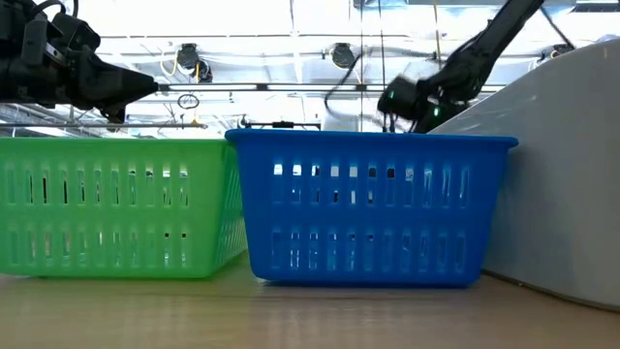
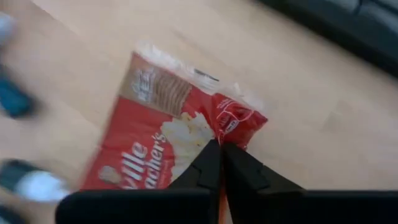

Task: Pick & Place Food Item
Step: Put the top right red popcorn bag into the white bin

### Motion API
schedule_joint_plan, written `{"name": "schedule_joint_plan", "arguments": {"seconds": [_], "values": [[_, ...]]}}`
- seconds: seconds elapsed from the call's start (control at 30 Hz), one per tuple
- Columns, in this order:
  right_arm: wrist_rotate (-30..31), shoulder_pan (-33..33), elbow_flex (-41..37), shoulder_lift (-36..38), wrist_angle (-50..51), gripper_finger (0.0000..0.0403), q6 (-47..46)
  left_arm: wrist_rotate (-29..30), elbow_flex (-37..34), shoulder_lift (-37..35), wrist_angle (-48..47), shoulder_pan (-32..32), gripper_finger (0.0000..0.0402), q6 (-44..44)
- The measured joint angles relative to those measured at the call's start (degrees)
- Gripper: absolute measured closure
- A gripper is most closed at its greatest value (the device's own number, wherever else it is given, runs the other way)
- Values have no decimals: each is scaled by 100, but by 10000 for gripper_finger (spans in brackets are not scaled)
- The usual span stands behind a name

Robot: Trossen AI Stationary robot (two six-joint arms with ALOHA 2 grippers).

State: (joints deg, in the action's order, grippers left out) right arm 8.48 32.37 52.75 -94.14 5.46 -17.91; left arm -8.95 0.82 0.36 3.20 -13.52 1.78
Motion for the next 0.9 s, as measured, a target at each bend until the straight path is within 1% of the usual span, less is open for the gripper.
{"name": "schedule_joint_plan", "arguments": {"seconds": [0.13,0.27,0.47,0.57,0.73,0.9], "values": [[32,-221,2,639,72,402,107,1,0,0,0,2,327,-1],[67,-589,6,1365,203,403,166,2,1,0,1,0,327,-2],[615,-1410,11,2460,632,403,263,2,0,0,0,0,327,0],[948,-1966,-4,2964,783,403,247,1,0,0,-1,2,327,0],[1461,-3018,-301,3718,770,403,-79,2,0,0,0,0,327,-2],[2495,-4341,-709,4144,554,403,-532,1,1,0,0,1,327,-1]]}}
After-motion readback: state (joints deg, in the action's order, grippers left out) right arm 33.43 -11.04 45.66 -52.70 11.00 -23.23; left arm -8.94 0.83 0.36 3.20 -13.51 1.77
